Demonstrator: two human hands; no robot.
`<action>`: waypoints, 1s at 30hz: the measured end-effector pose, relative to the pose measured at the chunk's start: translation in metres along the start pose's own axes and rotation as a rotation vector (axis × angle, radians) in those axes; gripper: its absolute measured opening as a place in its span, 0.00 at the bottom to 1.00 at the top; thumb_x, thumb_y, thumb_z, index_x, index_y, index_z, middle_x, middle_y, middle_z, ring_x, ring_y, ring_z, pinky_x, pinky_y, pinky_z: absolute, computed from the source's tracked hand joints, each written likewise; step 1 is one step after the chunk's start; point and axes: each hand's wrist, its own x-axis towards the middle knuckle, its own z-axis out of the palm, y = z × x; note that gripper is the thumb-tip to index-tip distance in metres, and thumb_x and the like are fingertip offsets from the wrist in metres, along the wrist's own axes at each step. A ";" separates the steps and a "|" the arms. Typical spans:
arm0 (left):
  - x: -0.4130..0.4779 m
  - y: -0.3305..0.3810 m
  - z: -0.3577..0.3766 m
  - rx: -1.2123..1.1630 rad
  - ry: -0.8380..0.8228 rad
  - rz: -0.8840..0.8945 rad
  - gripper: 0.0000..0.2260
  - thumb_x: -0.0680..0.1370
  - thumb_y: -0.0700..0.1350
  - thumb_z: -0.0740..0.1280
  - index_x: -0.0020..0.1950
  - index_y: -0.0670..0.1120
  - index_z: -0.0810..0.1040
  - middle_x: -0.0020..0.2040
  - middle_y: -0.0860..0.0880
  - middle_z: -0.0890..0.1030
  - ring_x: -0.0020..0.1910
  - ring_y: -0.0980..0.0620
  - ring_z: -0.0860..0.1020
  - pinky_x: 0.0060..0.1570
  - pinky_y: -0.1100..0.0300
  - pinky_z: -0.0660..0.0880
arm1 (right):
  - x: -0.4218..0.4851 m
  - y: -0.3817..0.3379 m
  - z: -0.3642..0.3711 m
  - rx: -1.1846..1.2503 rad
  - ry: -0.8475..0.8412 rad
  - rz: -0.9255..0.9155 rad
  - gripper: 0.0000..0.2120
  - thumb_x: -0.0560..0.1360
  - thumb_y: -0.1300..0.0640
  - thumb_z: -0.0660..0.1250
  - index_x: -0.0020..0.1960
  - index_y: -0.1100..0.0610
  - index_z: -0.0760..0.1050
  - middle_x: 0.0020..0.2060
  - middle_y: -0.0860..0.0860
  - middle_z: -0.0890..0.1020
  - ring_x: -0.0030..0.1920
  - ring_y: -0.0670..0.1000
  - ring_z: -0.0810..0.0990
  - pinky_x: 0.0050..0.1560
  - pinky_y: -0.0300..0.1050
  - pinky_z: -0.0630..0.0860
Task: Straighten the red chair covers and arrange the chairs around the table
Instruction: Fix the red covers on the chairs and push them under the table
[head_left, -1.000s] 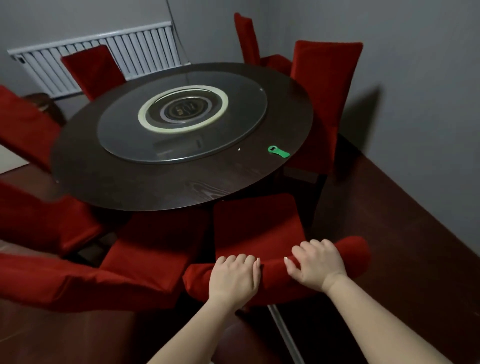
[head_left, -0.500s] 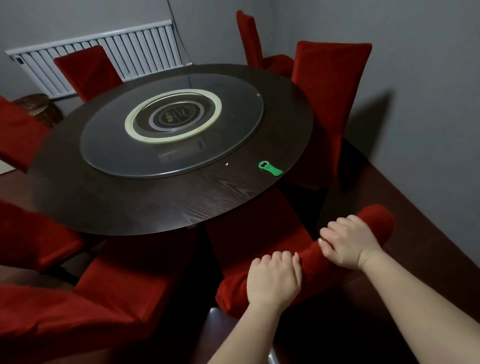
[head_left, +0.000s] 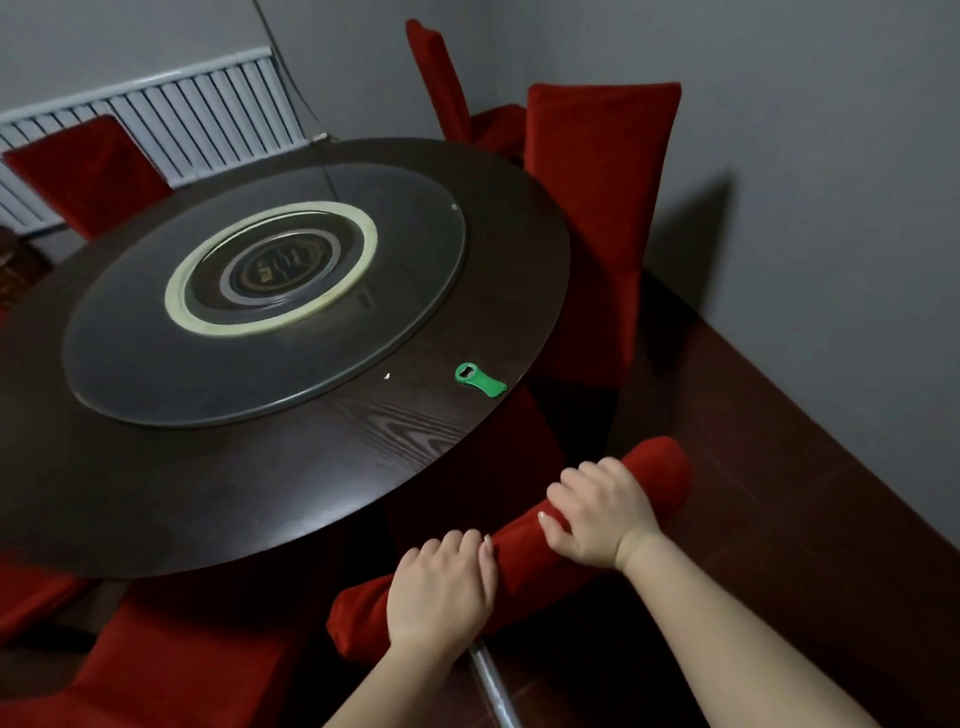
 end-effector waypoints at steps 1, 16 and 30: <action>0.001 -0.001 0.000 -0.008 -0.009 -0.001 0.15 0.79 0.51 0.56 0.35 0.50 0.75 0.31 0.52 0.76 0.27 0.48 0.76 0.29 0.53 0.72 | -0.001 0.001 0.000 0.008 -0.007 -0.001 0.16 0.70 0.43 0.62 0.31 0.54 0.73 0.28 0.51 0.74 0.29 0.55 0.72 0.32 0.49 0.68; 0.148 0.047 -0.019 -0.069 -0.310 -0.179 0.17 0.80 0.61 0.55 0.47 0.50 0.75 0.48 0.51 0.81 0.51 0.47 0.80 0.46 0.54 0.74 | 0.021 0.123 -0.062 0.026 -0.446 -0.037 0.27 0.77 0.38 0.50 0.62 0.51 0.79 0.60 0.48 0.79 0.61 0.53 0.75 0.59 0.52 0.69; 0.358 0.264 0.002 -0.304 -0.654 0.072 0.12 0.81 0.58 0.60 0.58 0.53 0.76 0.44 0.55 0.80 0.39 0.56 0.79 0.34 0.60 0.75 | -0.016 0.456 -0.175 -0.122 -0.480 0.148 0.28 0.78 0.38 0.54 0.74 0.48 0.66 0.68 0.48 0.73 0.67 0.53 0.70 0.66 0.49 0.65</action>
